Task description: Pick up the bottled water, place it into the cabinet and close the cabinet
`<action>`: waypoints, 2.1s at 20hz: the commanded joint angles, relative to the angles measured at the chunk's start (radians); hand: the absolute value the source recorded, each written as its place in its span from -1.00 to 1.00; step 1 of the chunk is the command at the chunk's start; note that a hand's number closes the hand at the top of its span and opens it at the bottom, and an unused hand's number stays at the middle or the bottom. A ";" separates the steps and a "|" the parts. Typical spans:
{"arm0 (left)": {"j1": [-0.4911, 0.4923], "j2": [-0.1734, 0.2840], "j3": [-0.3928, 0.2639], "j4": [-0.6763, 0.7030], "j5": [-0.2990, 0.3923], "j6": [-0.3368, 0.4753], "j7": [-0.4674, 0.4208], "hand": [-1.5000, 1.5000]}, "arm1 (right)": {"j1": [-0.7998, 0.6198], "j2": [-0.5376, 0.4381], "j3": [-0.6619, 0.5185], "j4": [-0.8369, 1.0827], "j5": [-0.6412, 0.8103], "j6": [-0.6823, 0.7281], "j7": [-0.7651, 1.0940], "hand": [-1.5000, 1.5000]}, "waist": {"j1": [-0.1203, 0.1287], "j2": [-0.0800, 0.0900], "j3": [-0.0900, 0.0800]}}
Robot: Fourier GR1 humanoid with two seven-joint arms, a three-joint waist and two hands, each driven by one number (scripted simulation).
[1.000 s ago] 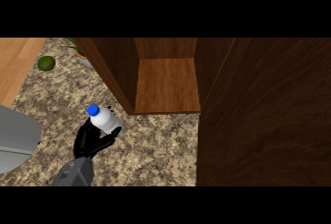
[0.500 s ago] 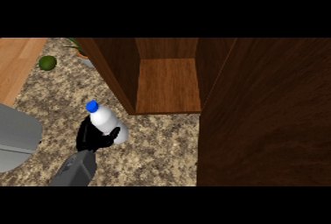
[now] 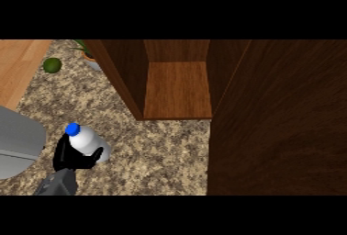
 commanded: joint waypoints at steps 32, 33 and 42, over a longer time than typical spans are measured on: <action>-0.077 -0.200 -0.598 -0.693 0.020 0.811 0.445 1.00 | 0.028 -0.040 -0.078 -0.078 -0.132 0.010 -0.023 -1.00 | -0.019 0.000 0.002; -0.101 -0.200 -0.560 -0.690 -0.013 0.795 0.474 1.00 | 0.072 -0.041 -0.055 -0.177 -0.166 -0.018 0.018 -1.00 | -0.025 0.001 0.000; -0.190 -0.199 -0.528 -0.579 -0.063 0.885 0.555 1.00 | 0.028 -0.064 -0.024 -0.100 -0.155 -0.001 -0.004 -1.00 | -0.043 0.010 0.000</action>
